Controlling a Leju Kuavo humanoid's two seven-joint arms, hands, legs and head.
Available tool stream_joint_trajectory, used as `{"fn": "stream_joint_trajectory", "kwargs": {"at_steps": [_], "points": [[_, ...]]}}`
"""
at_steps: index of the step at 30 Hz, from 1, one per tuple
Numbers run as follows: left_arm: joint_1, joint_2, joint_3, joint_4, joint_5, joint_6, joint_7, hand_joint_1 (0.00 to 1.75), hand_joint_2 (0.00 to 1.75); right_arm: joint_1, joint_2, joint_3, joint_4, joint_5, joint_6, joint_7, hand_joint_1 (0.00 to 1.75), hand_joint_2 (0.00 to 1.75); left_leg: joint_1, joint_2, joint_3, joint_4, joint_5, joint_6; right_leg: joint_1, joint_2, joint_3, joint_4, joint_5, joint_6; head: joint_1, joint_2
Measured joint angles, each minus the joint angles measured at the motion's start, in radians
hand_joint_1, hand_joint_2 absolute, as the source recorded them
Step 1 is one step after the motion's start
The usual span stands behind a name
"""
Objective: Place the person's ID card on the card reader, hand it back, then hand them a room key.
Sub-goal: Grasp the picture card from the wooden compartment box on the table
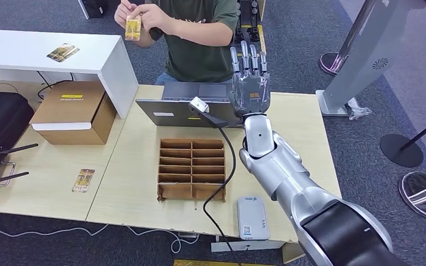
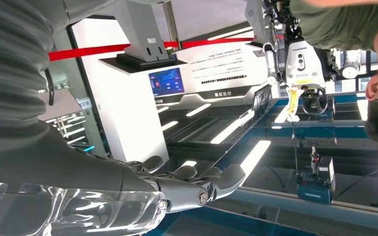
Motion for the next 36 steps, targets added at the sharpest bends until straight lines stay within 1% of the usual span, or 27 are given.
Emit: {"fn": "stream_joint_trajectory", "kwargs": {"at_steps": [14,22,29,32,36], "points": [[0.0,0.001,0.0,0.0,-0.002,0.0,-0.002,0.0,0.0,0.007,-0.001,0.0,-0.016,0.0,0.0,0.006,0.0,1.75,0.0,0.0,0.0,0.0,0.0,0.0,0.0,0.0,0.0,0.0,0.0,0.0,0.0,0.0],[0.0,0.001,0.0,0.0,-0.002,0.0,-0.003,0.0,0.0,0.041,-0.016,0.0,-0.11,0.0,0.0,0.018,0.0,1.75,0.0,0.0,0.0,0.0,0.0,0.0,0.0,0.0,0.0,0.0,0.0,0.0,0.0,0.0],[0.0,0.001,0.0,0.0,-0.001,0.001,-0.006,0.0,0.0,0.056,-0.027,-0.001,-0.152,0.0,0.0,0.019,0.0,1.75,0.0,0.0,0.0,0.0,0.0,0.0,0.0,0.0,0.0,0.0,0.0,0.0,0.0,0.0],[0.002,0.001,0.0,0.0,0.002,0.007,-0.013,0.0,0.0,0.083,-0.034,-0.008,-0.197,0.0,0.0,0.013,0.0,1.75,0.0,0.0,0.0,0.0,0.0,0.0,0.0,0.0,0.0,0.0,0.0,0.0,0.0,0.0],[0.008,0.0,0.0,0.0,0.007,0.015,-0.022,0.0,0.0,0.149,-0.04,-0.035,-0.293,0.0,0.0,-0.02,0.0,1.75,0.0,0.0,0.0,0.0,0.0,0.0,0.0,0.0,0.0,0.0,0.0,0.0,0.0,0.0]]}}
